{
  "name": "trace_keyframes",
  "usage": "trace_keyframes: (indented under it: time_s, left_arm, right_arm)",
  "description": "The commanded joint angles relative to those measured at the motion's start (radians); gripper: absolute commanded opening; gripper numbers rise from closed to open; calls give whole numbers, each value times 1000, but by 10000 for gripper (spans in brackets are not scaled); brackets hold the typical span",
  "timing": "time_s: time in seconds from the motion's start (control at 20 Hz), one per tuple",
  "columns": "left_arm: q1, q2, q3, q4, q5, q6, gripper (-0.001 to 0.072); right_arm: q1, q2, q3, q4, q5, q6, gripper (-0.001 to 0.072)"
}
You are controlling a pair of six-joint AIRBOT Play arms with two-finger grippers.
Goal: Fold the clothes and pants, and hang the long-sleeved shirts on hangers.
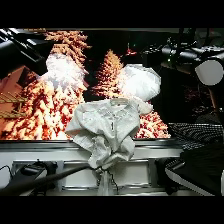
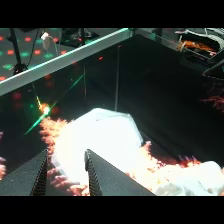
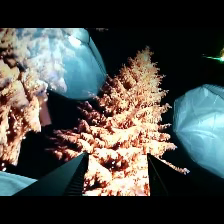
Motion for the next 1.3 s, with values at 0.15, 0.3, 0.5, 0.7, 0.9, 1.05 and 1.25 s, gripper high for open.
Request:
trace_keyframes:
  time_s: [0.15,0.3,0.5,0.7,0.9,1.05,1.25]
  left_arm:
    - [1,1,0,0,0,0,236]
    - [1,1,0,0,0,0,237]
    - [1,1,0,0,0,0,236]
    - [1,1,0,0,0,0,236]
    - [1,1,0,0,0,0,236]
    - [1,1,0,-28,3,0,236]
    - [0,1,0,-194,-120,0,236]
  right_arm:
    - [1,0,0,0,0,0,436]
    - [1,0,0,0,0,0,436]
    - [1,0,0,0,0,0,436]
    - [1,0,0,0,0,0,436]
    - [1,0,0,0,0,0,436]
    - [1,0,0,0,0,0,436]
    - [1,0,0,0,0,0,436]
